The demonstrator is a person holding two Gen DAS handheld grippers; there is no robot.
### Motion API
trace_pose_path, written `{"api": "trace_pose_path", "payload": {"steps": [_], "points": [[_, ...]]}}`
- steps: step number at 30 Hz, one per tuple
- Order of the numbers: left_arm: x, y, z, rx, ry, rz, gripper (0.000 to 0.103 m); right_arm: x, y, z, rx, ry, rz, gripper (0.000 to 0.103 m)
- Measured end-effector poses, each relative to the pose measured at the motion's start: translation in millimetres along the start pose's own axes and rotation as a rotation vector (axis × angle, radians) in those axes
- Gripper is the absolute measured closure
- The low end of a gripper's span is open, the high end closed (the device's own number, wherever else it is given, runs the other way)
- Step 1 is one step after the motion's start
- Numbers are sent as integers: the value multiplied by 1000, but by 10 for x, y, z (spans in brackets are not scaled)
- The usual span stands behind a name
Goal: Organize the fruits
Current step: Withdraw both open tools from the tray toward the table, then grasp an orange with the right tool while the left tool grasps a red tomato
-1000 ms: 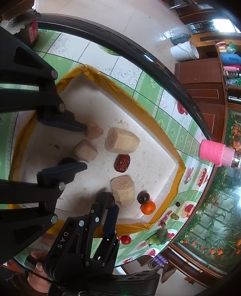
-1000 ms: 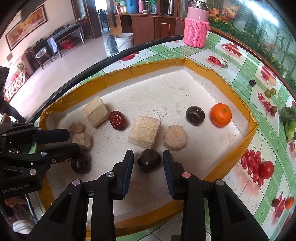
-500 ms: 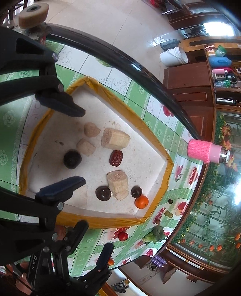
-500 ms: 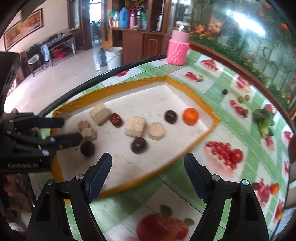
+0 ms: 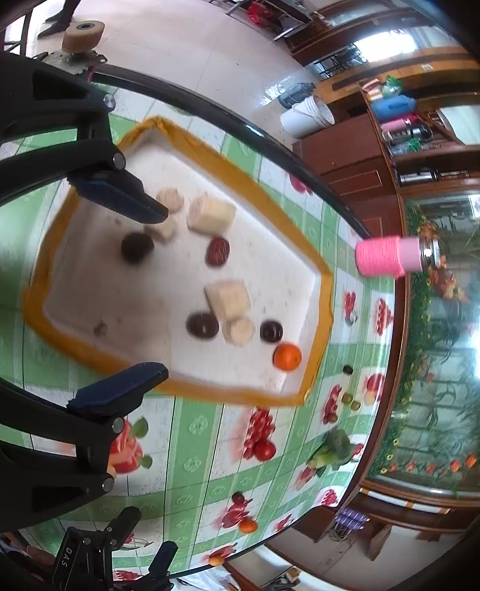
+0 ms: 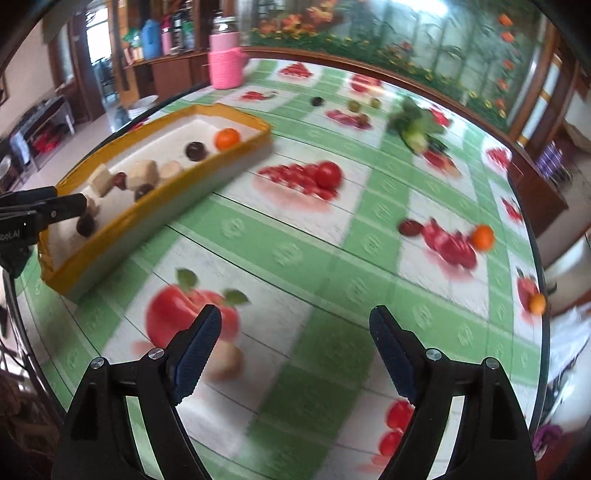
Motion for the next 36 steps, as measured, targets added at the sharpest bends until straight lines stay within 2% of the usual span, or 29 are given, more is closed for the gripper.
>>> {"api": "trace_pose_path", "payload": {"steps": [5,7,9,11,13,16,19,23,29,31,32,35,36], "points": [[-105,-425,19,44,18,53,23,158,-580,-33,34,28,149,21],[-156,-585,5,29,11,81,18,200,-844,-52,35,31,220,21],[-196,-723,-12,16,6,99,6,193,-1028,-62,30,28,265,21],[-233,-836,-28,12,1,101,5,160,-1195,-70,39,15,299,21],[-267,-913,-41,-2,-3,93,4,91,-1370,-72,51,-8,337,21],[-317,-1004,-43,-96,-9,115,3,-116,-1723,-10,61,-39,430,21],[-342,-1147,-26,-90,-16,164,3,-371,-2003,42,40,-90,498,21],[-403,-1309,110,3,27,152,3,-747,-2175,361,71,-82,472,20],[-689,-1480,305,1,18,171,3,-941,-2174,835,89,-19,410,21],[-797,-1513,381,14,25,169,3,-969,-2192,947,81,1,410,28],[-855,-1533,426,23,32,165,3,-969,-2194,986,88,7,409,39],[-1000,-1593,578,48,48,151,4,-1006,-2173,980,113,-19,361,61],[-1041,-1606,642,44,57,148,9,-1009,-2172,980,119,-20,353,66]]}}
Point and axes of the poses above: each gripper's, at about its wrist camera, not at the fingertips, and z roughly the way its jaws point, y to its left, x to its underside, the point moved 6 cm from there along z, roughly the way its jaws point, and after that the axes turned 10 degrees about z, right-handed, at the moved point
